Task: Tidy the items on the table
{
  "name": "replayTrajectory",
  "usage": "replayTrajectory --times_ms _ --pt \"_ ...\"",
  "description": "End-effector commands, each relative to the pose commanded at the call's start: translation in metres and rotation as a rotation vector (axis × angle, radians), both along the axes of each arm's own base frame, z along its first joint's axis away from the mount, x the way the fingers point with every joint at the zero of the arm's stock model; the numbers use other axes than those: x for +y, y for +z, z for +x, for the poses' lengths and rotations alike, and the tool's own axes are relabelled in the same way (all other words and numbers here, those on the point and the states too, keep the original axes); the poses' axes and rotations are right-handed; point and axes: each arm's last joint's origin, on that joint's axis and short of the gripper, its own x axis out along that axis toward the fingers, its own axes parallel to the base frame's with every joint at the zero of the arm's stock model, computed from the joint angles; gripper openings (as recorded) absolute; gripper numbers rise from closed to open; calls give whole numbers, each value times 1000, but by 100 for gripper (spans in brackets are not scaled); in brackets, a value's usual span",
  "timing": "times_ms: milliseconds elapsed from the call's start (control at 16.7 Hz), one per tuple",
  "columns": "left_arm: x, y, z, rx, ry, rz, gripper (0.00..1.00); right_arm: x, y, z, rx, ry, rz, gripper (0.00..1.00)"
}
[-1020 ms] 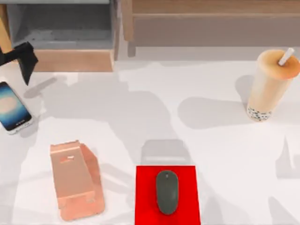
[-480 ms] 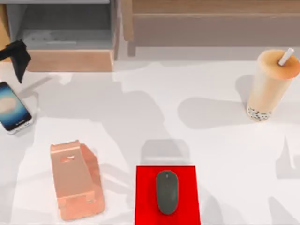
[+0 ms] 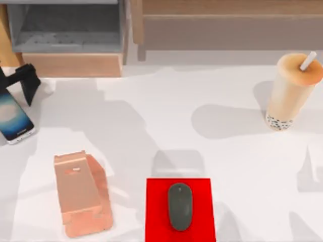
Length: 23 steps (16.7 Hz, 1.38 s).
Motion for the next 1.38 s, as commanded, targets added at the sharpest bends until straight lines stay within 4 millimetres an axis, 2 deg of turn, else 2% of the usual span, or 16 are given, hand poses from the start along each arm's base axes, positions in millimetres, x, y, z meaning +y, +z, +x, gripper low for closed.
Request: replayTrajectory --times_ms 240,1020,1380 --pt "0 -3 0 0 0 0 100 0 0 0 0 0 0 100" --pt "0 -3 0 0 0 0 2 0 0 0 0 0 0 100" --pt "0 -3 0 0 0 0 0 0 0 0 0 0 0 100"
